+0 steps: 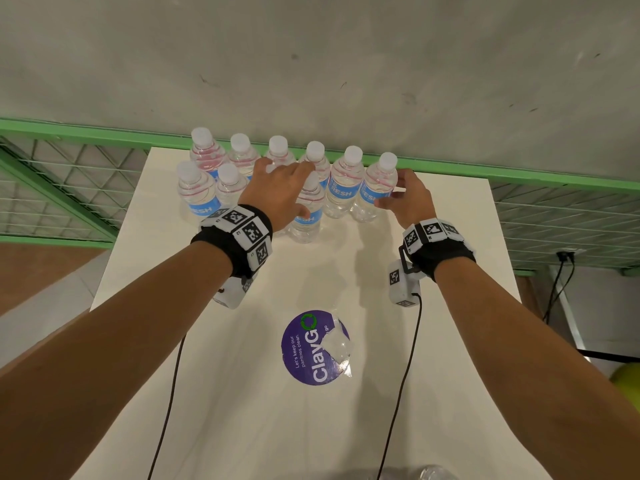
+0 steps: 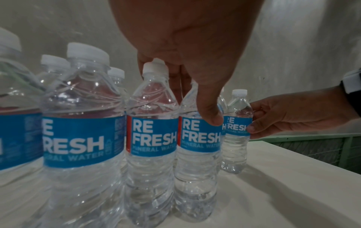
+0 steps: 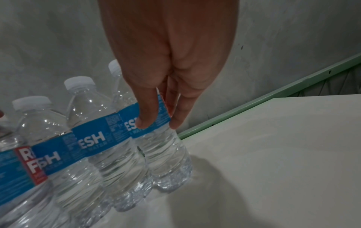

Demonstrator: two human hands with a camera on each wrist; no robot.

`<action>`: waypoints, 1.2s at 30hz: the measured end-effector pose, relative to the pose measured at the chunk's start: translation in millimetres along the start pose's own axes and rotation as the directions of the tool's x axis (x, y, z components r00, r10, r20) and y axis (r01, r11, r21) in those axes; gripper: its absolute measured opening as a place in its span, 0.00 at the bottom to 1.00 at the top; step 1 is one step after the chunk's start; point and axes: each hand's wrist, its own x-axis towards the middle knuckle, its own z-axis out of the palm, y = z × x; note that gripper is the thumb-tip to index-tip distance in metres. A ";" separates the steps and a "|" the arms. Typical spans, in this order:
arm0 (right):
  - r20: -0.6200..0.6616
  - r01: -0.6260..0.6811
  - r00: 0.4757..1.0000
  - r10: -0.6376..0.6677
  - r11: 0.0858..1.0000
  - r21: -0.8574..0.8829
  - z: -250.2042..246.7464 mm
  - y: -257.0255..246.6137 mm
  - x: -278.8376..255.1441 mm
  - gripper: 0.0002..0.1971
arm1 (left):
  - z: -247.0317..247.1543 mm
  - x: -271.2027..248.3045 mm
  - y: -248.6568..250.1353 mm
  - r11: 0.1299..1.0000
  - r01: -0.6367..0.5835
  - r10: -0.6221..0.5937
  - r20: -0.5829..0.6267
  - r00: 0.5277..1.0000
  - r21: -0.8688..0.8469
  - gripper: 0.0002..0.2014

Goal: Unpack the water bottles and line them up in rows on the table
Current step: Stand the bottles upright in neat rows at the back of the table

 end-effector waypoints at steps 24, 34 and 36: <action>0.032 -0.005 0.999 0.004 0.999 0.045 -0.2 1.1 -0.5 0.28 | -0.5 -1.2 -1.7 1.000 -0.016 0.016 0.000 1.000 -0.011 0.33; 0.031 -0.017 0.999 0.016 0.999 0.034 0.4 2.2 -0.6 0.28 | -2.9 -0.8 -1.0 1.000 -0.012 0.012 0.008 1.000 -0.005 0.34; 0.035 -0.026 0.999 0.025 0.999 0.029 1.0 2.0 -0.9 0.29 | -2.8 -0.6 -0.4 1.000 -0.009 0.009 0.010 1.000 0.002 0.35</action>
